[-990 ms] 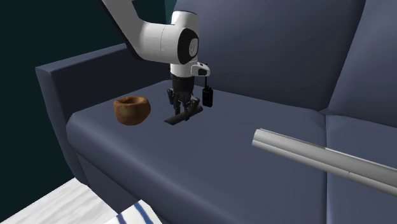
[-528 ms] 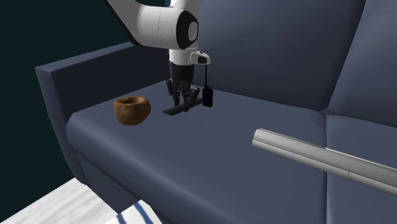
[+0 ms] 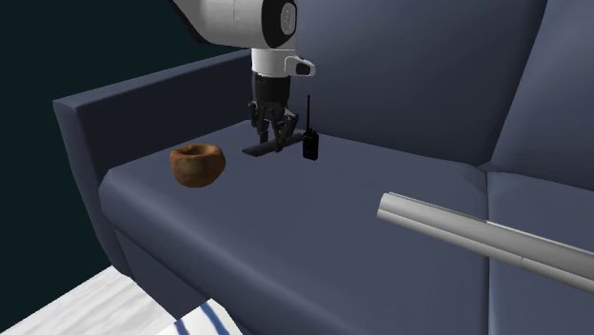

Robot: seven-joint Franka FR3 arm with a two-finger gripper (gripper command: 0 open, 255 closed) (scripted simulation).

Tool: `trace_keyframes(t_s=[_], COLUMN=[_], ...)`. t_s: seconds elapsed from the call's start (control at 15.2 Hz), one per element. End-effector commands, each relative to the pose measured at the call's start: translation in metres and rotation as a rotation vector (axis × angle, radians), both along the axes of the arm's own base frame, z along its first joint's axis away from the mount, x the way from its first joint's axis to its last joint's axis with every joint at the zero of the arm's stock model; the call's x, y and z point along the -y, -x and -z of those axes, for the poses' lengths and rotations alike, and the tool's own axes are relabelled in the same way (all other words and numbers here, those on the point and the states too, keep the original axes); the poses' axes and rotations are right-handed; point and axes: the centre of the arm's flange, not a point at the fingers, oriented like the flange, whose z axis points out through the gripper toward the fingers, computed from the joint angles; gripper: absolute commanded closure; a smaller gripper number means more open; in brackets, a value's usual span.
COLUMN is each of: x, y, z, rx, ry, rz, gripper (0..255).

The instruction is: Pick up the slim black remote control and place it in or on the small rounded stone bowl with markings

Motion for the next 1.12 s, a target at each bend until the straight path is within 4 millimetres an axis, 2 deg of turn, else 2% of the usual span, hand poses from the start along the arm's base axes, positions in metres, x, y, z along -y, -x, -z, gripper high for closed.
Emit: trace_keyframes(t_s=[0.0, 0.79, 1.06], x=[0.0, 0.0, -0.034], y=[0.0, 0.0, 0.04], z=[-0.012, -0.072, -0.069], rx=[0.0, 0.0, 0.0], ry=[0.0, 0.0, 0.0], rz=[0.0, 0.0, 0.0], gripper=[255, 255, 255])
